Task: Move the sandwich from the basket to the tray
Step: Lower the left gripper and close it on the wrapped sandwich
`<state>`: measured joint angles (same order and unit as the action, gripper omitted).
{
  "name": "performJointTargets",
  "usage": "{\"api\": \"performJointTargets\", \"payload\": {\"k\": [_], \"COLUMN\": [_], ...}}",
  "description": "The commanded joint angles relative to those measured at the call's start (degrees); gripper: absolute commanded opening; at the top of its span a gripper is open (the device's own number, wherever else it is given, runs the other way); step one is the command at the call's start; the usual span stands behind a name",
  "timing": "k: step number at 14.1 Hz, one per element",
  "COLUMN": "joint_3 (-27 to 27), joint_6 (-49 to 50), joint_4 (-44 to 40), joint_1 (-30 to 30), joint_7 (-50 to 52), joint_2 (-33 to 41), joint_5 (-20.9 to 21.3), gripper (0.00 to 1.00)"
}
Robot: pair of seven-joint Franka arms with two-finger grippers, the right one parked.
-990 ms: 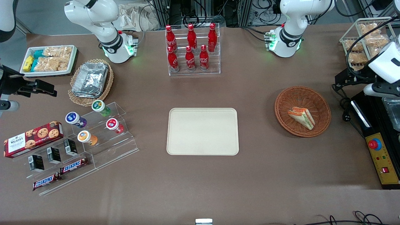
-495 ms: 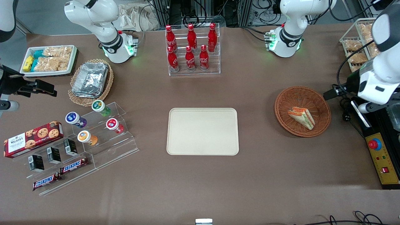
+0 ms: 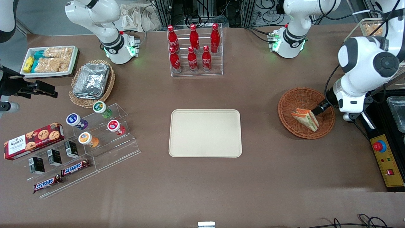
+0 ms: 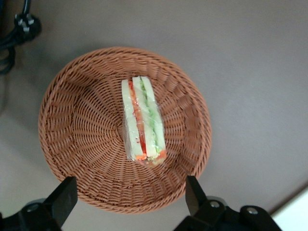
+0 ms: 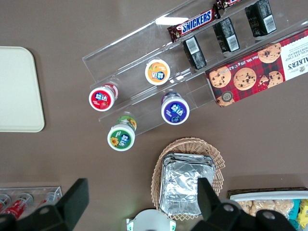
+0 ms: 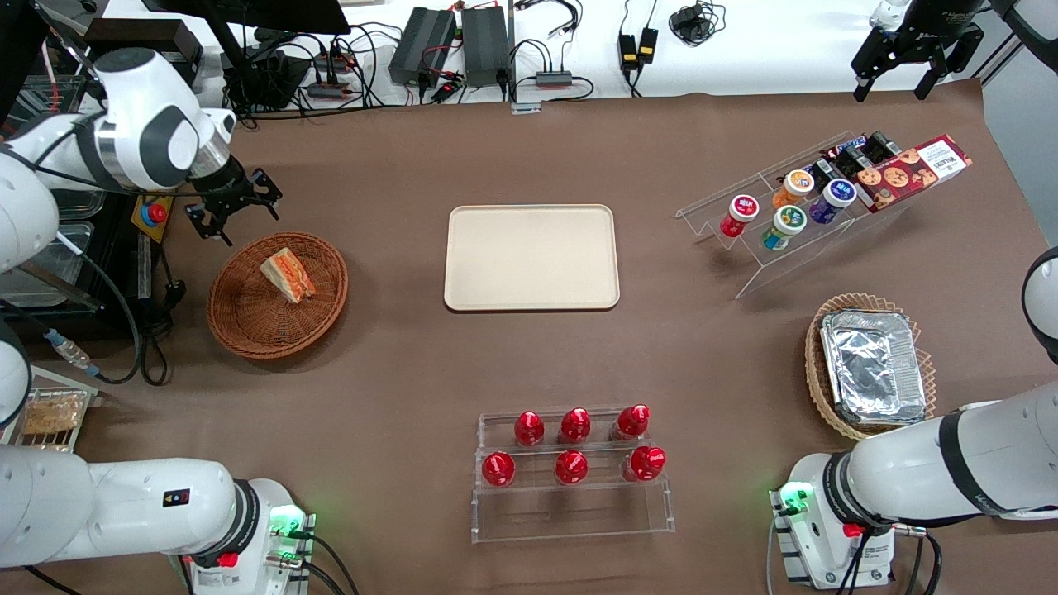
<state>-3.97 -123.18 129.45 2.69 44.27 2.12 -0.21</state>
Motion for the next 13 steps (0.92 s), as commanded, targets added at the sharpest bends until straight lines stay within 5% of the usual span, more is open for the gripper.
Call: {"api": "performJointTargets", "payload": {"k": [1,13], "joint_3": [-0.16,-0.07], "joint_6": [-5.12,-17.70], "joint_4": [0.19,4.75], "joint_1": [0.12,0.03], "joint_7": [8.09,11.80], "joint_2": [-4.65,-12.05], "joint_5": [1.61,1.61], "gripper": [1.00,0.98]}}
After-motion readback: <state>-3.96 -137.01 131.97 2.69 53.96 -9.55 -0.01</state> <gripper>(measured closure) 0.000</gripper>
